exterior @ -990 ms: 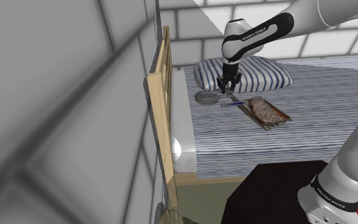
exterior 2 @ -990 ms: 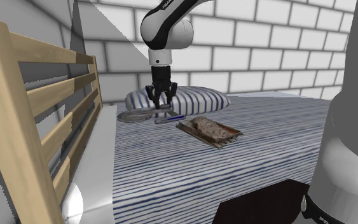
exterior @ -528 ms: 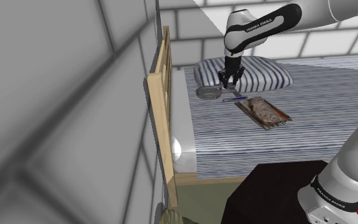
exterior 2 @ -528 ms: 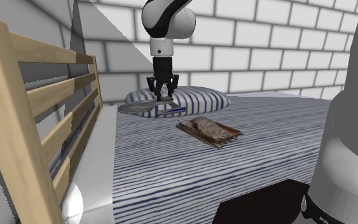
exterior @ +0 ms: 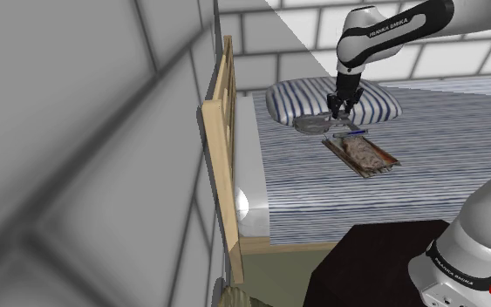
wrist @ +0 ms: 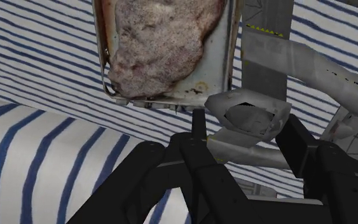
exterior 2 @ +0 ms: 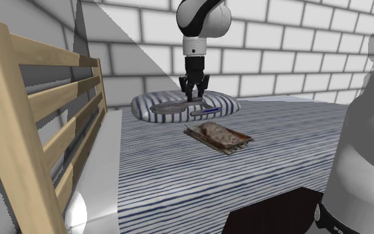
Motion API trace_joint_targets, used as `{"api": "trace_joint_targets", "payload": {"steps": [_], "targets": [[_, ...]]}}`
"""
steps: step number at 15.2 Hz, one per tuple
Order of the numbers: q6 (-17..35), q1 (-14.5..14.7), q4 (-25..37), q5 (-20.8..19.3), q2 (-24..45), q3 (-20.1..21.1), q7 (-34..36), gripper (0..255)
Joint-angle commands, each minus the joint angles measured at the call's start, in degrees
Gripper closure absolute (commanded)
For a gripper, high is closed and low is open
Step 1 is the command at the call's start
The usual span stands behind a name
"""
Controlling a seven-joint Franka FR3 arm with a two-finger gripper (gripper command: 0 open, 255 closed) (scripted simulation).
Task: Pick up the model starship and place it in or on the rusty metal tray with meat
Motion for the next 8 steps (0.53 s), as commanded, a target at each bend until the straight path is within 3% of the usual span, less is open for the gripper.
{"api": "trace_joint_targets", "payload": {"steps": [1, 8], "targets": [[0.35, -1.26, -2.59, -0.59, -2.45, -1.48, -2.46, 255], [-0.4, -5.57, -7.16, -3.13, -8.48, -6.9, -10.75, 255]]}}
